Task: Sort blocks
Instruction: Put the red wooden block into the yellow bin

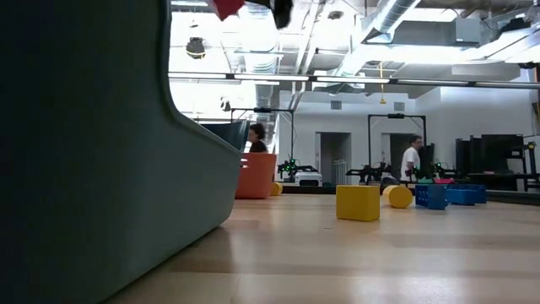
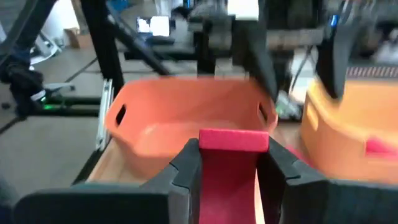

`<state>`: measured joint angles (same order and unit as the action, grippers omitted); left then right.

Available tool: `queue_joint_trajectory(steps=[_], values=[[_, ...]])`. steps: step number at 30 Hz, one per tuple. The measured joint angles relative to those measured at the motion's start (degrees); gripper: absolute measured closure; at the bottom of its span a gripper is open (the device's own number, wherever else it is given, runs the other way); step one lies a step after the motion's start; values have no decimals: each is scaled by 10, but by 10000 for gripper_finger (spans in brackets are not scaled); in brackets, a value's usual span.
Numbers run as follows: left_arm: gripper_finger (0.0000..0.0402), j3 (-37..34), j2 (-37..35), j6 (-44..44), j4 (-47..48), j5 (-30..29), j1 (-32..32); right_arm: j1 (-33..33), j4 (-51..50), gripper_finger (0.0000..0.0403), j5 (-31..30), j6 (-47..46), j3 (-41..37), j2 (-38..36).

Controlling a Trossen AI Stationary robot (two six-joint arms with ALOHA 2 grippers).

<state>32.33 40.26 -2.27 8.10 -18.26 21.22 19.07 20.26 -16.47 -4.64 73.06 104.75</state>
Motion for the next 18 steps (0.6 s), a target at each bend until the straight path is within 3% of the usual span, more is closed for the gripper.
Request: queue_joint_trajectory(steps=[6, 10, 18], values=[[171, -47, 19, -13, -90, -23, 20, -4, 30, 291, -11, 78, 59, 31], [171, -55, 18, -14, -81, -72, 29, -15, 26, 291, -15, 95, 66, 33], [171, -55, 36, -19, -136, -62, 41, -51, 80, 291, 16, 125, 66, 34]])
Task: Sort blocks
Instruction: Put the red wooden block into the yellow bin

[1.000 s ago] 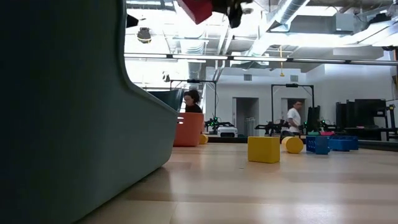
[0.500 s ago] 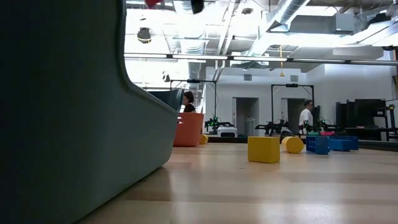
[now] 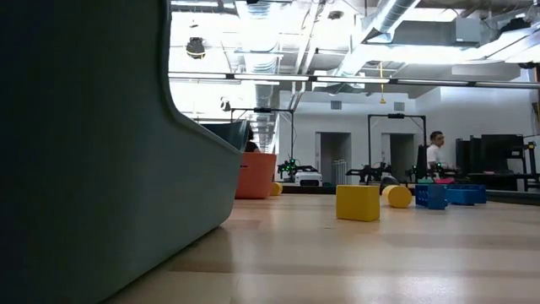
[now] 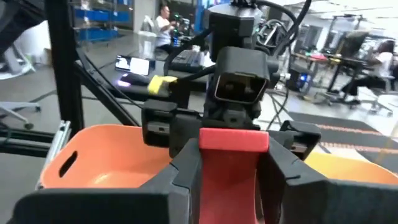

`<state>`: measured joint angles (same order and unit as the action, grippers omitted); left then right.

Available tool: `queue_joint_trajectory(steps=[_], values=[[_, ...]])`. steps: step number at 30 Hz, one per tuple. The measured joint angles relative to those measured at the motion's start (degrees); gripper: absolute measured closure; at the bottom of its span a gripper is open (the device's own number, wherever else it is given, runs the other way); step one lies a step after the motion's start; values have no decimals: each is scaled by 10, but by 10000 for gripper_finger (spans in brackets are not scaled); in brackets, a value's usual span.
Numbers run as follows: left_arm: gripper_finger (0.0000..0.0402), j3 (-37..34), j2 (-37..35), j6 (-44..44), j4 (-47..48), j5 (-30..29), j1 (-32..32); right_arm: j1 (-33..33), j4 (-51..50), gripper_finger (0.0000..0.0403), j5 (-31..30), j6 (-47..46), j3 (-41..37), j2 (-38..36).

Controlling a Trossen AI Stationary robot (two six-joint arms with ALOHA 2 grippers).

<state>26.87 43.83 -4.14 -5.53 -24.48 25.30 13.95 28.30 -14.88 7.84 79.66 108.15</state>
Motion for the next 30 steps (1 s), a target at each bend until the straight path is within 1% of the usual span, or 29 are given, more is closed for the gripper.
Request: queue_joint_trajectory(steps=[3, 7, 11, 16, 19, 24, 30], values=[[171, 0, 18, 14, -37, 2, -1, -14, 15, 291, 30, 2, 0, 1], [171, 0, 39, 32, -95, -2, -8, -27, 22, 291, 36, 17, 0, 0], [169, 0, 51, 32, -131, -28, -20, -29, 35, 291, 43, 26, 0, 1], [158, 0, 62, 54, -172, -31, -33, -29, 37, 291, 45, 28, 0, 0], [155, 0, 66, 68, -185, -20, -39, -29, 37, 291, 45, 28, 0, 0], [154, 5, 76, 69, -195, 21, -42, -31, 25, 291, 45, 32, 0, 0], [154, 6, 80, 58, -160, 22, -42, -34, 27, 291, 43, 32, 0, -1]])
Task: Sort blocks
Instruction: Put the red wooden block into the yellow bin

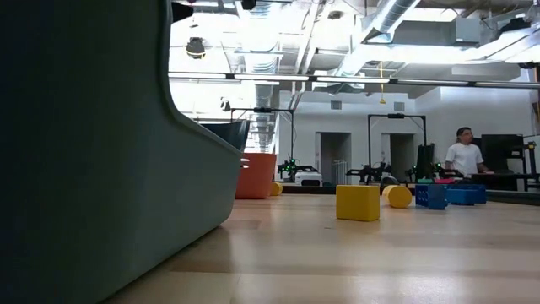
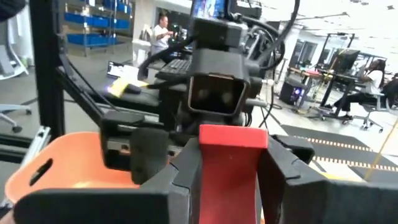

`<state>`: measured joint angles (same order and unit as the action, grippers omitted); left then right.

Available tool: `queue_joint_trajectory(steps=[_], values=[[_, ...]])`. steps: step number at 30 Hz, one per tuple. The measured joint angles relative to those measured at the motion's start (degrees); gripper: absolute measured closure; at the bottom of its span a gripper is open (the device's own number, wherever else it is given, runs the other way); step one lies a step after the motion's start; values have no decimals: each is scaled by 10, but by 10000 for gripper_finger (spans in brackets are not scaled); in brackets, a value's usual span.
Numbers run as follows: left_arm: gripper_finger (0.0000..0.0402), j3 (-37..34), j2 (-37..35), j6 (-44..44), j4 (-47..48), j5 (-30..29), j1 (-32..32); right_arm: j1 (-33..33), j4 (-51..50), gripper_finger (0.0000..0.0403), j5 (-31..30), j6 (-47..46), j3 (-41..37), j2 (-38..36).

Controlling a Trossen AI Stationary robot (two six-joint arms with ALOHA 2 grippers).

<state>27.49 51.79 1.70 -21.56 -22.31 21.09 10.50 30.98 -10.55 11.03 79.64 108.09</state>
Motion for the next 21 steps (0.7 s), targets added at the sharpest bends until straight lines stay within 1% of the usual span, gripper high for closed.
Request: queue_joint_trajectory(steps=[8, 12, 15, 18, 21], values=[[155, 0, 0, 28, -35, 1, 0, 0, 2, 291, 1, -4, 0, 0], [166, 0, 0, 47, -60, 1, 0, -1, 1, 291, 1, -5, 0, 0], [184, 0, 0, 62, -66, 1, -1, -1, 2, 291, 1, -6, 0, 0], [212, 0, 0, 66, -66, 2, -10, -1, 3, 290, 2, -14, 0, 0], [247, 0, 0, 66, -66, 25, -24, -6, 4, 289, 16, -26, 0, 0]])
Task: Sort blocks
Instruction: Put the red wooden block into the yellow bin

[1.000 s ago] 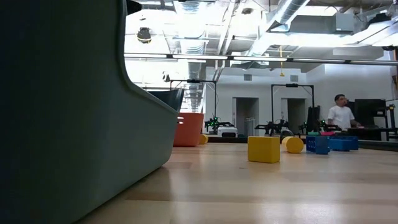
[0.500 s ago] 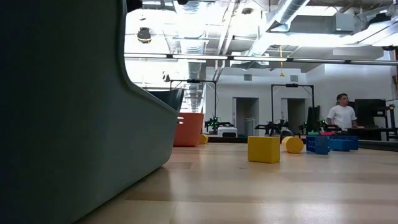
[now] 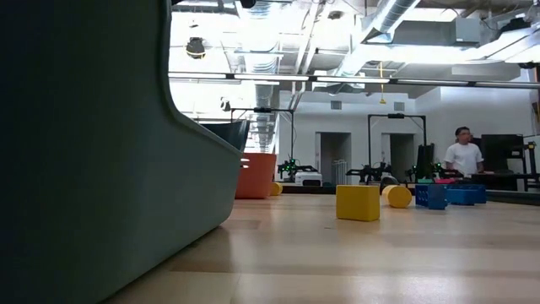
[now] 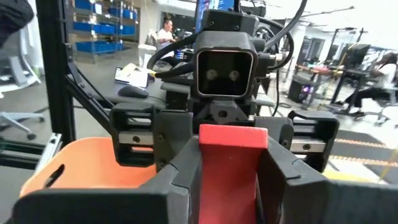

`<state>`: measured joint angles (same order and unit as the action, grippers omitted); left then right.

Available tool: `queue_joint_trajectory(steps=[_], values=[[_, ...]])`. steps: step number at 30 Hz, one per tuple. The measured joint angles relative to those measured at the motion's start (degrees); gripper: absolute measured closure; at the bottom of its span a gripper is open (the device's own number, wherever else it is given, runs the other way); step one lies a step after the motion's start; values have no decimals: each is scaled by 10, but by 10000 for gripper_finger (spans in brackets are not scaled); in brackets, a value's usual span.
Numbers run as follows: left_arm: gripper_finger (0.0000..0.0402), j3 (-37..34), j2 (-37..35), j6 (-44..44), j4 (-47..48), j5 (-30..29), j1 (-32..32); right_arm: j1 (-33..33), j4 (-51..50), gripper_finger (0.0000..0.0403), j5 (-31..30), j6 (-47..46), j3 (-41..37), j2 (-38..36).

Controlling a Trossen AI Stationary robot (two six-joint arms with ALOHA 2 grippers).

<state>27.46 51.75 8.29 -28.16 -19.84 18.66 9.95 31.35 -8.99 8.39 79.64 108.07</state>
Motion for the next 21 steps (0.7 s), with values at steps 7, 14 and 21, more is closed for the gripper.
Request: queue_joint_trajectory(steps=[7, 14, 21], values=[[275, -1, 0, -9, -1, 57, -24, -9, -10, 274, 33, -36, 0, -1], [275, -1, -2, -12, 3, 62, -22, -12, -25, 193, 41, -72, 0, -1], [275, -1, -1, -27, 11, 58, -22, -15, -50, 136, 40, -95, 0, -5]])
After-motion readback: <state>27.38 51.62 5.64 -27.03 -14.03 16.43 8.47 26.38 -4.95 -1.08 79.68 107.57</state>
